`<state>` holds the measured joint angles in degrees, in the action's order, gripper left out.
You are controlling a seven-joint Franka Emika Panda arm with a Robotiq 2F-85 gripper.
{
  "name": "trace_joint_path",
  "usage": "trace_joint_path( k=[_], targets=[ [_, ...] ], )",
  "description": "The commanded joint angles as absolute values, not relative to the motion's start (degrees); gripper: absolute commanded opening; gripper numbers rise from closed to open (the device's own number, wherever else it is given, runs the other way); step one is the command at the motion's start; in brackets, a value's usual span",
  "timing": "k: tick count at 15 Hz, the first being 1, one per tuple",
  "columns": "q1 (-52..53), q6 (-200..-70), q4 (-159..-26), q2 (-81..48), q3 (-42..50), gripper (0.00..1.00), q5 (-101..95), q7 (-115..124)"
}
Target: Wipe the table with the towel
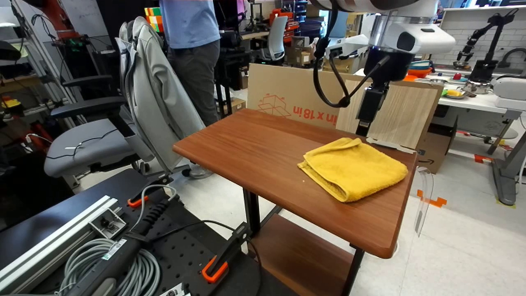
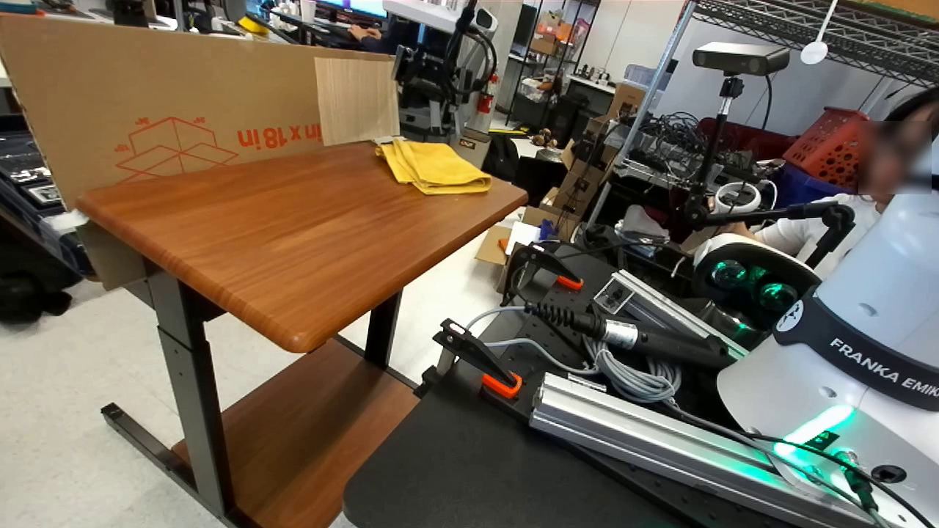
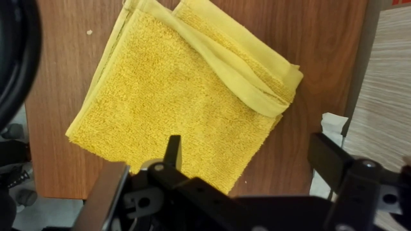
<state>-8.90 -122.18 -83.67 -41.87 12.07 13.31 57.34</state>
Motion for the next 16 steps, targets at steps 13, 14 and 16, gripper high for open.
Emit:
trace_joint_path(
  k=[13, 14, 16],
  targets=[
    [-10.38, -139.42, -86.95, -54.48, 12.4, 1.0, 13.29, 63.92],
    [-11.21, -142.31, -86.1, -55.26, 12.39, 1.0, 14.67, 64.06],
    [-12.78, -145.64, -83.96, -56.8, 12.43, 1.0, 17.52, 65.12]
  ],
)
